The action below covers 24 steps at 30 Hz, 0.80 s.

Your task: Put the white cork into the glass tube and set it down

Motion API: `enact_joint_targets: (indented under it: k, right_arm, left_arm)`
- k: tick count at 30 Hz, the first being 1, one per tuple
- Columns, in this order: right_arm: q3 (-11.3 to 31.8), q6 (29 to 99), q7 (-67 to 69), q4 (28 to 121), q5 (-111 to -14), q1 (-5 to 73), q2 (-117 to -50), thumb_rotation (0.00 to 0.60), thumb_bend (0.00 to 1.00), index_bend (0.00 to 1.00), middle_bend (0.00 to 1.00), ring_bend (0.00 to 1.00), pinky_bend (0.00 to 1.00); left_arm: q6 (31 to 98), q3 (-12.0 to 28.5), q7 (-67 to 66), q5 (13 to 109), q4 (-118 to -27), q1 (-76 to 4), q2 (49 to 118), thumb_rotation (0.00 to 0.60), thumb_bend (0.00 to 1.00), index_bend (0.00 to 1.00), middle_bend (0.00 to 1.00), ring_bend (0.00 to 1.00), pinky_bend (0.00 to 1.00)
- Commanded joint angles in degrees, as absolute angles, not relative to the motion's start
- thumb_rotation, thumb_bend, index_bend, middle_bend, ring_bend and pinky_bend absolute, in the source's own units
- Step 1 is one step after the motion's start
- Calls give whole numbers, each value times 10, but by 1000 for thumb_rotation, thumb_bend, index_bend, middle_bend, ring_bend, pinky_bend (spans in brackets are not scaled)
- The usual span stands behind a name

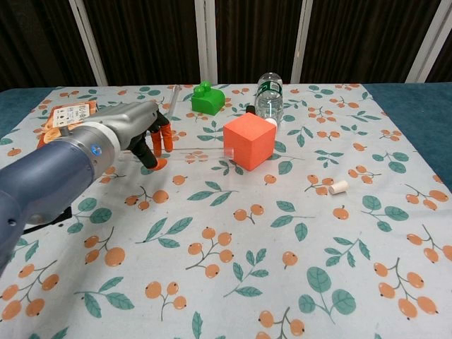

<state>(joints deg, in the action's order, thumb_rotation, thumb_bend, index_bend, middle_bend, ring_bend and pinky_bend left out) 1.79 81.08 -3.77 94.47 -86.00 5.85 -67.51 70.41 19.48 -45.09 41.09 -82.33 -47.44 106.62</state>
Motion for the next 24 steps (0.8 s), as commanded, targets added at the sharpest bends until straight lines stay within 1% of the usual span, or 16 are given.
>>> enact_joint_targets:
  k: [1, 9, 12, 18, 24]
  right_arm:
    - [18, 810, -39, 945, -860, 58, -675, 600, 282, 76, 0, 0, 0]
    - [17, 807, -50, 947, -857, 59, -675, 600, 282, 90, 0, 0, 0]
    - [18, 805, -56, 953, -851, 59, -675, 600, 281, 90, 0, 0, 0]
    - [25, 794, -73, 966, -832, 64, -675, 600, 281, 90, 0, 0, 0]
    - [31, 784, -96, 978, -819, 72, -682, 600, 282, 90, 0, 0, 0]
  left_arm:
    - [693, 178, -417, 437, -841, -456, 1042, 600, 794, 567, 485, 116, 0]
    - [666, 141, -313, 535, -853, -427, 990, 600, 798, 568, 486, 116, 0]
    - [665, 133, -268, 575, -857, -416, 972, 600, 803, 568, 486, 116, 0]
    - [674, 132, -170, 629, -868, -393, 946, 600, 810, 568, 495, 126, 0]
    - [684, 135, -96, 657, -859, -374, 934, 600, 810, 568, 498, 130, 11]
